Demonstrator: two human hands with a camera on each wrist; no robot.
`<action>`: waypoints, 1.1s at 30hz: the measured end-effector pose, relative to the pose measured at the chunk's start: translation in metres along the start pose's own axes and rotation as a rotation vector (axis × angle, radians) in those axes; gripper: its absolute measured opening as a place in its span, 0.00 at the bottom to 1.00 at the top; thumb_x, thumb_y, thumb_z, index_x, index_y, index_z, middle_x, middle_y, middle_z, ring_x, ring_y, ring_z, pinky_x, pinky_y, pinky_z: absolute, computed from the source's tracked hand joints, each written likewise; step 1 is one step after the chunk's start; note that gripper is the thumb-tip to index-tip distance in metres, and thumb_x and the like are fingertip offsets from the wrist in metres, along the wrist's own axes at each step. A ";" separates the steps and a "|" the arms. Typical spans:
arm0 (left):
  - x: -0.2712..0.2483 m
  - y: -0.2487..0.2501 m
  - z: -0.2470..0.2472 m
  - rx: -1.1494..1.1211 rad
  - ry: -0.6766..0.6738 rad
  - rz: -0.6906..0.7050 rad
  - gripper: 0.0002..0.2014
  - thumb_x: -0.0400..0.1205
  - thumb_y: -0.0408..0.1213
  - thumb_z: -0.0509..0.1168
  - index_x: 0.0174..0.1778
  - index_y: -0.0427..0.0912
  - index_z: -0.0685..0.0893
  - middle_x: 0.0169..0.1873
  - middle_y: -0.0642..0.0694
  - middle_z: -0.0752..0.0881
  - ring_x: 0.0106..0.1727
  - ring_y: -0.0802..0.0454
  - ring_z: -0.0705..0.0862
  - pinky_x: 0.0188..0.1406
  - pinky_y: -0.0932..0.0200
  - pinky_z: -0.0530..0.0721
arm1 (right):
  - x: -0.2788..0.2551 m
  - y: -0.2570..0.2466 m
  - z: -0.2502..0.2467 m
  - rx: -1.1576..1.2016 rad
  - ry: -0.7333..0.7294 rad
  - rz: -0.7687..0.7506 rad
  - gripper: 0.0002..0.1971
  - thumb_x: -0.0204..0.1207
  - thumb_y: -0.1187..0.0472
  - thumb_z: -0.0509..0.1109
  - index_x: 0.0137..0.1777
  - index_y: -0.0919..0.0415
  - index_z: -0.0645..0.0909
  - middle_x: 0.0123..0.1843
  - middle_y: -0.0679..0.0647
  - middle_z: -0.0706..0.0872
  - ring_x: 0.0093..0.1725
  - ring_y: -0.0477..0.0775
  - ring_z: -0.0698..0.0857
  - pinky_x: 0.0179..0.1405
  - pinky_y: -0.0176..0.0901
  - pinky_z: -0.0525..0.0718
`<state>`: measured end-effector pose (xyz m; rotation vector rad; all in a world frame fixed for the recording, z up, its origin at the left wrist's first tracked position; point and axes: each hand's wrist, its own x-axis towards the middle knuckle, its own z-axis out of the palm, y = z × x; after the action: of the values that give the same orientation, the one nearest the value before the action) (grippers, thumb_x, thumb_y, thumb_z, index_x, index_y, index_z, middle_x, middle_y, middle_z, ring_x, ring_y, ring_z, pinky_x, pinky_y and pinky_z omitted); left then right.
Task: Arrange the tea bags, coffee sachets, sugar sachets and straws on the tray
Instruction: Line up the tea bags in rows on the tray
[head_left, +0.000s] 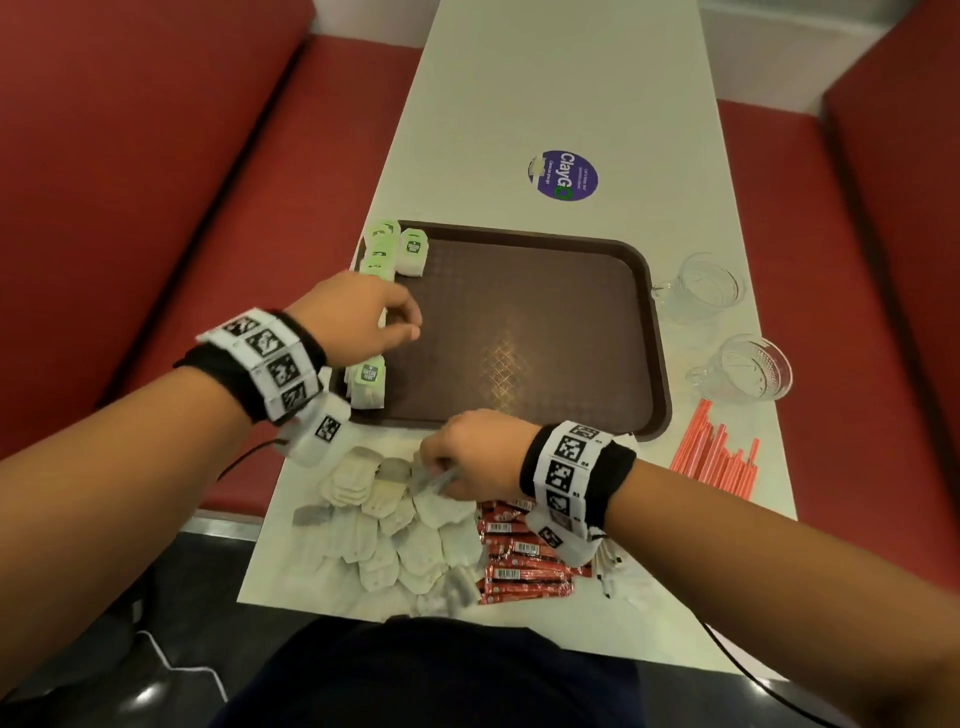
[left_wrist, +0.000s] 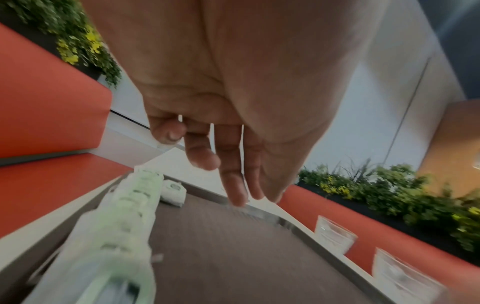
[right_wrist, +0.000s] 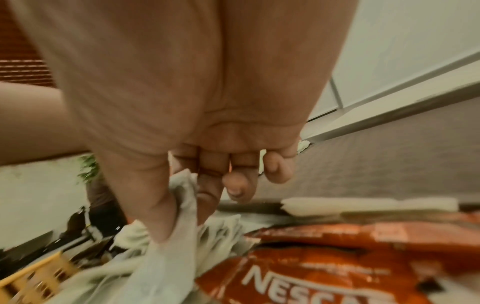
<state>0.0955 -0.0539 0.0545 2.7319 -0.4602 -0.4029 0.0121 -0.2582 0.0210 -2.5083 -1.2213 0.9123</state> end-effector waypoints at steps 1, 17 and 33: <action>-0.012 0.005 0.005 -0.001 -0.041 0.023 0.03 0.81 0.50 0.69 0.48 0.60 0.87 0.41 0.64 0.86 0.37 0.69 0.79 0.37 0.66 0.73 | -0.003 0.002 -0.003 0.040 0.028 0.024 0.05 0.76 0.56 0.72 0.49 0.54 0.81 0.41 0.48 0.85 0.42 0.54 0.82 0.42 0.48 0.80; -0.079 0.035 0.092 0.317 -0.278 0.277 0.26 0.77 0.58 0.70 0.72 0.64 0.77 0.65 0.65 0.78 0.62 0.56 0.74 0.59 0.51 0.72 | -0.036 0.023 0.006 0.431 0.290 0.345 0.18 0.78 0.68 0.64 0.64 0.50 0.77 0.54 0.47 0.84 0.47 0.51 0.86 0.46 0.46 0.86; -0.071 0.035 0.048 -0.052 0.319 0.157 0.05 0.75 0.44 0.70 0.36 0.54 0.80 0.32 0.58 0.80 0.38 0.56 0.77 0.42 0.56 0.71 | -0.039 0.020 0.003 0.680 0.482 0.234 0.06 0.79 0.62 0.65 0.53 0.52 0.77 0.45 0.55 0.87 0.32 0.48 0.81 0.35 0.44 0.80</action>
<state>0.0059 -0.0730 0.0404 2.6192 -0.5603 0.0613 0.0046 -0.3005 0.0271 -2.1324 -0.3823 0.5728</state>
